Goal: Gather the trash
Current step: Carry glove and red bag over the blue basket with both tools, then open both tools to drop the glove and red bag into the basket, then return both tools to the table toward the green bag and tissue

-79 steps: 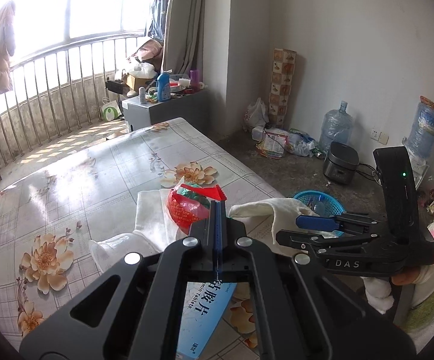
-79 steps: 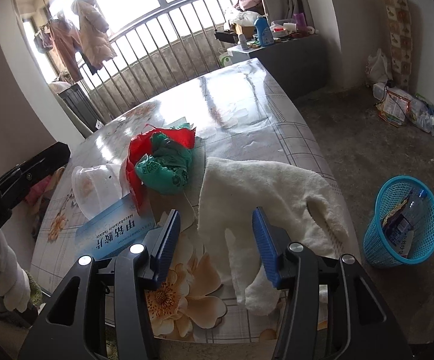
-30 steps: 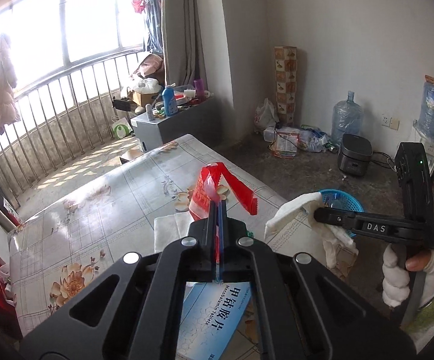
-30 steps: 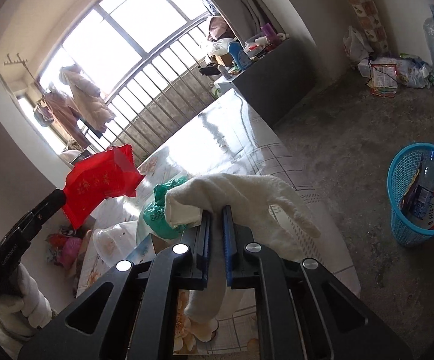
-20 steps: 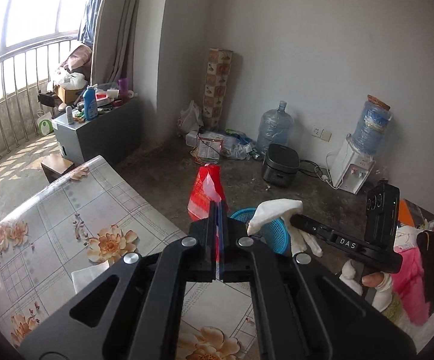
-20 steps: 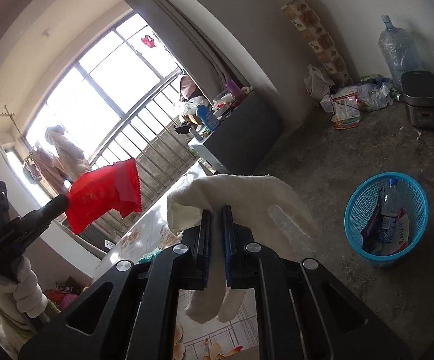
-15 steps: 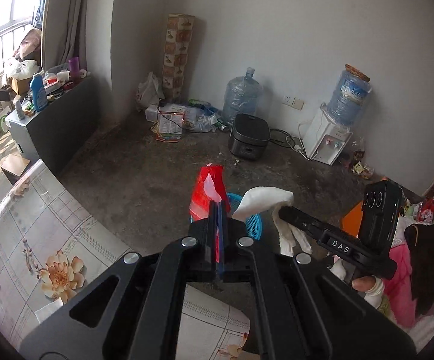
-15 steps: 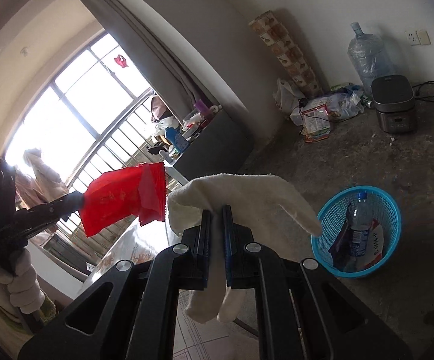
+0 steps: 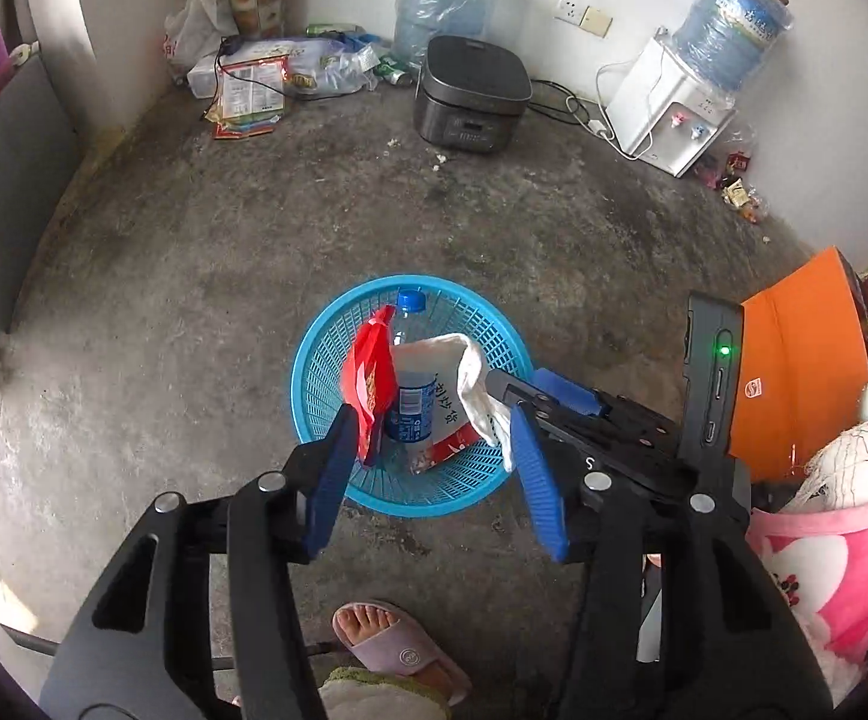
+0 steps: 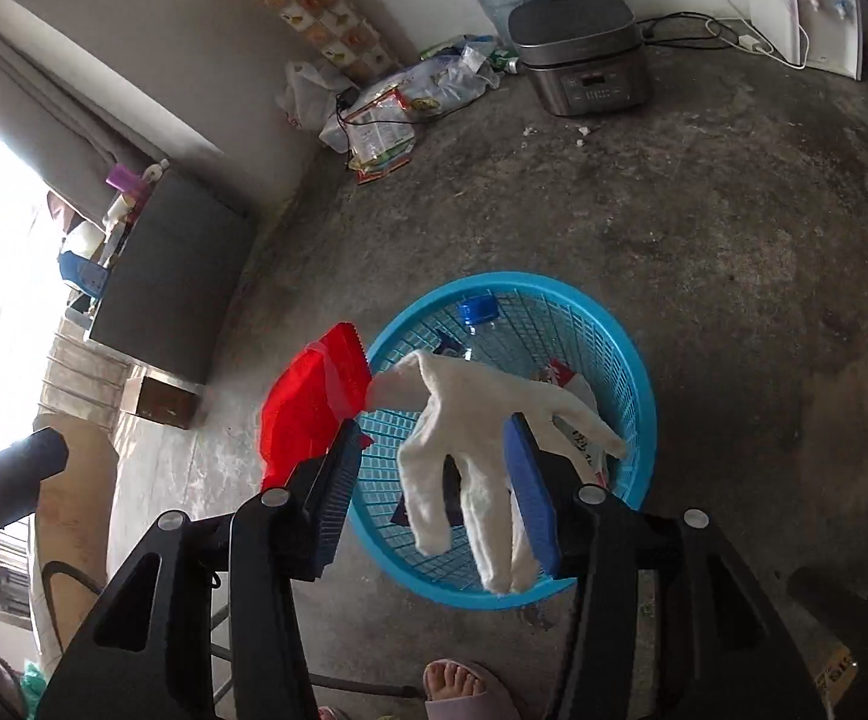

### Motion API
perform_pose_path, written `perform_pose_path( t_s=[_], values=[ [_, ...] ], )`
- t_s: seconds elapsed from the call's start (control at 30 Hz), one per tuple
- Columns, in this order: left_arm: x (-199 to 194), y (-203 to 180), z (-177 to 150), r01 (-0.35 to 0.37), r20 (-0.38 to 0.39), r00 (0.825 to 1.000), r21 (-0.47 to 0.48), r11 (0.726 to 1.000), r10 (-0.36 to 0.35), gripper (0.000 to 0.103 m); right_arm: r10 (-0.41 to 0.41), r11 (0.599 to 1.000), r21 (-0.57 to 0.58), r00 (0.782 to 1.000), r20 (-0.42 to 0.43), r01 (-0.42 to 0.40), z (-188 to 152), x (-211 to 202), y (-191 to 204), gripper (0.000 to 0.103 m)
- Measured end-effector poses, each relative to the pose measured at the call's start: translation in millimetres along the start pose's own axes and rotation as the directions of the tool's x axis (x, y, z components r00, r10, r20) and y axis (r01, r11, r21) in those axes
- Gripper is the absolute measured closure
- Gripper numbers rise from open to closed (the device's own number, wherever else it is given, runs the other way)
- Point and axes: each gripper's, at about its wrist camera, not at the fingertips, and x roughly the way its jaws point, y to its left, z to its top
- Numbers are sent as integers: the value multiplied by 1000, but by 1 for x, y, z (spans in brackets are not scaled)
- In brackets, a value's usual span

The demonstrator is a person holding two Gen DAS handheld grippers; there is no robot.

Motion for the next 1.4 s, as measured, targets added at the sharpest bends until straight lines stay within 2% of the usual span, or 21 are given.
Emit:
perform_pose_path(
  t_s=[0.07, 0.13, 0.23, 0.37, 0.5, 0.6, 0.7, 0.73, 0.83, 0.93, 1.0, 1.07, 1.17, 1.3, 1.4],
  values=[
    [8, 5, -3, 11, -8, 1000, -27, 1000, -11, 54, -32, 998, 54, 999, -32, 34, -2, 15, -19, 54],
    [2, 9, -6, 21, 5, 1000, -36, 999, -21, 54, -31, 995, 92, 999, -13, 32, -10, 13, -28, 54],
    [-20, 10, -6, -5, 46, 999, -9, 1000, 6, 52, -20, 993, 117, 999, 31, 16, -17, -3, -33, 54],
    [-75, 9, -13, -18, 127, 992, 21, 1000, 16, 46, 11, 992, 120, 994, 109, -24, -23, -37, -24, 54],
    [-154, 12, -33, -26, 235, 972, 49, 998, 14, 40, 57, 998, 30, 978, 201, -64, -30, -88, 13, 54],
    [-224, 19, -64, -60, 360, 932, 35, 998, 44, 35, 102, 993, -88, 956, 275, -81, -42, -133, 53, 43],
    [-293, 31, -105, -105, 477, 873, -18, 994, 101, 24, 151, 973, -219, 923, 354, -76, -62, -178, 97, 27],
    [-314, 35, -121, -125, 511, 850, -45, 991, 130, 20, 168, 963, -262, 912, 374, -69, -69, -192, 110, 22],
    [-370, 46, -172, -178, 596, 770, -140, 974, 227, 19, 223, 918, -393, 883, 414, -48, -95, -224, 151, 7],
    [-410, 61, -228, -207, 644, 691, -258, 944, 328, 19, 273, 862, -506, 872, 405, -35, -121, -245, 184, 7],
    [-429, 72, -266, -201, 653, 652, -341, 918, 386, 19, 299, 823, -567, 874, 383, -34, -138, -253, 203, 7],
    [-440, 83, -303, -199, 640, 630, -414, 888, 440, 19, 335, 790, -609, 877, 343, -64, -152, -261, 216, 7],
    [-451, 97, -355, -205, 602, 610, -509, 836, 516, 19, 390, 757, -634, 888, 243, -159, -164, -268, 229, 7],
    [-460, 110, -417, -180, 554, 601, -608, 773, 576, 19, 445, 721, -623, 892, 81, -304, -175, -264, 244, 7],
    [-457, 114, -451, -163, 526, 610, -648, 744, 592, 19, 472, 692, -608, 881, -27, -389, -188, -257, 260, 7]
  ],
)
